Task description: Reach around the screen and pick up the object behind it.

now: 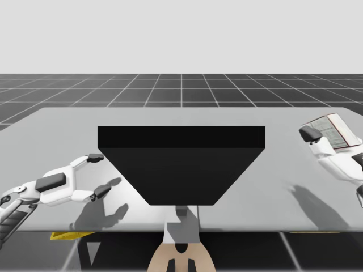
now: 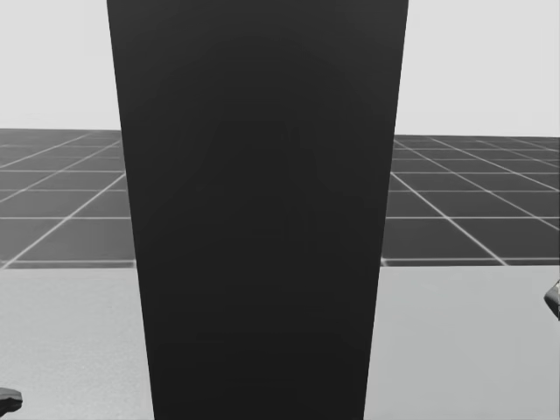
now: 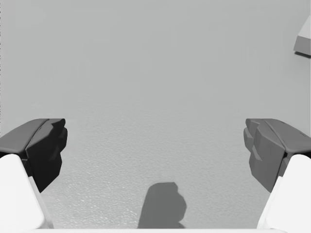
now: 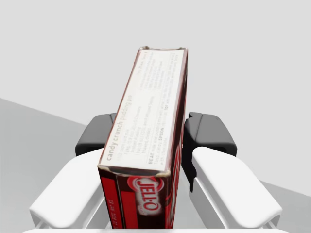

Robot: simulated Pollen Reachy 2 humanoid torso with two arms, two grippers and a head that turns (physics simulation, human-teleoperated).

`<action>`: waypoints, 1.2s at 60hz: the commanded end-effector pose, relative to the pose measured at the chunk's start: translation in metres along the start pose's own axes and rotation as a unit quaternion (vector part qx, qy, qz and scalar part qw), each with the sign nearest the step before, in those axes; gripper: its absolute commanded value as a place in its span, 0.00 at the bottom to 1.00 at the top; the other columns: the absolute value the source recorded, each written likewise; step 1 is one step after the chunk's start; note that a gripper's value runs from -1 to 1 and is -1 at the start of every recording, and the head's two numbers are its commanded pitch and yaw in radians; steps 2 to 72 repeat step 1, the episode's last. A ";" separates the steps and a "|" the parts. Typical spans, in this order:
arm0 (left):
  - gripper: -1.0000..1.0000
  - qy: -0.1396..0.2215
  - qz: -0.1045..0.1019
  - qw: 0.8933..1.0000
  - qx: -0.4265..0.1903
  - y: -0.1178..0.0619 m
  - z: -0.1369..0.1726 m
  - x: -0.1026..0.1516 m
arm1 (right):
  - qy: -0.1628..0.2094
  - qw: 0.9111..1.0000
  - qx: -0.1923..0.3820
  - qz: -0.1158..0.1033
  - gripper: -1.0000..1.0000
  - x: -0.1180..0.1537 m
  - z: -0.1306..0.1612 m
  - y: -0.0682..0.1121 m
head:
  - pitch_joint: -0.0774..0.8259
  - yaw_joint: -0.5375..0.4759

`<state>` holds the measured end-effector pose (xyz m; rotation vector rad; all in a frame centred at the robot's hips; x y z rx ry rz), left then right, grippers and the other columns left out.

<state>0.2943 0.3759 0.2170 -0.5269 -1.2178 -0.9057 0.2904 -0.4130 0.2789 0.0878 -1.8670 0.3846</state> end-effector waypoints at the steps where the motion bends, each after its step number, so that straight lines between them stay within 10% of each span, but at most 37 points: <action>1: 0.00 0.001 0.000 1.000 -0.001 0.000 0.001 0.001 | -0.082 0.995 -0.057 0.010 1.00 0.050 -0.012 -0.012 | 0.27 0.48; 72: 0.00 0.001 0.000 1.000 -0.001 0.000 0.001 0.001 | -0.082 0.995 -0.057 0.010 1.00 0.050 -0.012 -0.012 | 0.27 0.48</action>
